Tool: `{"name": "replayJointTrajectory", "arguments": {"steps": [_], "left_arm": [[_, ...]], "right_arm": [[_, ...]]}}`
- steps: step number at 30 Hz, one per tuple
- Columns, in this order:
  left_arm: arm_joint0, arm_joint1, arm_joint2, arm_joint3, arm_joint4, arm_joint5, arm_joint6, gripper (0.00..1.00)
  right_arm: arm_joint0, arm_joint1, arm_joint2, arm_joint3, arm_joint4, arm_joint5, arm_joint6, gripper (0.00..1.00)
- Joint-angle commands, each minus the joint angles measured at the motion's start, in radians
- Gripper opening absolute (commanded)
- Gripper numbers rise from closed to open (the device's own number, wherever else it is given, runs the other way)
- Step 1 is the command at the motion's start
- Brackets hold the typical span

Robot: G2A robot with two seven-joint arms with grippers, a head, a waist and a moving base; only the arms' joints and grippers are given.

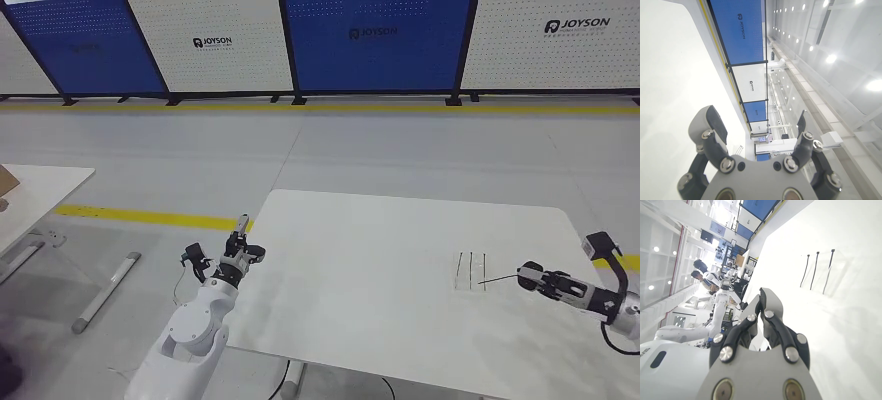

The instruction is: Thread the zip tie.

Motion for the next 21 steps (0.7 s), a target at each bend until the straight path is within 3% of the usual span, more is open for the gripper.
{"name": "replayJointTrajectory", "arguments": {"steps": [1,6,10,16,20,21], "left_arm": [[0.000,0.000,0.000,0.000,0.000,0.000,0.000,1.00],[0.000,0.000,0.000,0.000,0.000,0.000,0.000,1.00],[0.000,0.000,0.000,0.000,0.000,0.000,0.000,1.00],[0.000,0.000,0.000,0.000,0.000,0.000,0.000,1.00],[0.000,0.000,0.000,0.000,0.000,0.000,0.000,1.00],[0.000,0.000,0.000,0.000,0.000,0.000,0.000,1.00]], "right_arm": [[0.000,0.000,0.000,0.000,0.000,0.000,0.000,0.00],[-0.004,-0.001,-0.005,-0.003,0.005,0.005,-0.007,0.00],[-0.007,-0.011,-0.045,-0.052,0.079,0.013,-0.024,0.00],[0.032,-0.036,-0.147,-0.156,0.120,0.026,-0.148,0.00],[0.082,-0.060,-0.256,-0.158,0.076,0.083,-0.263,0.00],[0.082,-0.060,-0.256,-0.158,0.076,0.083,-0.263,0.00]]}}
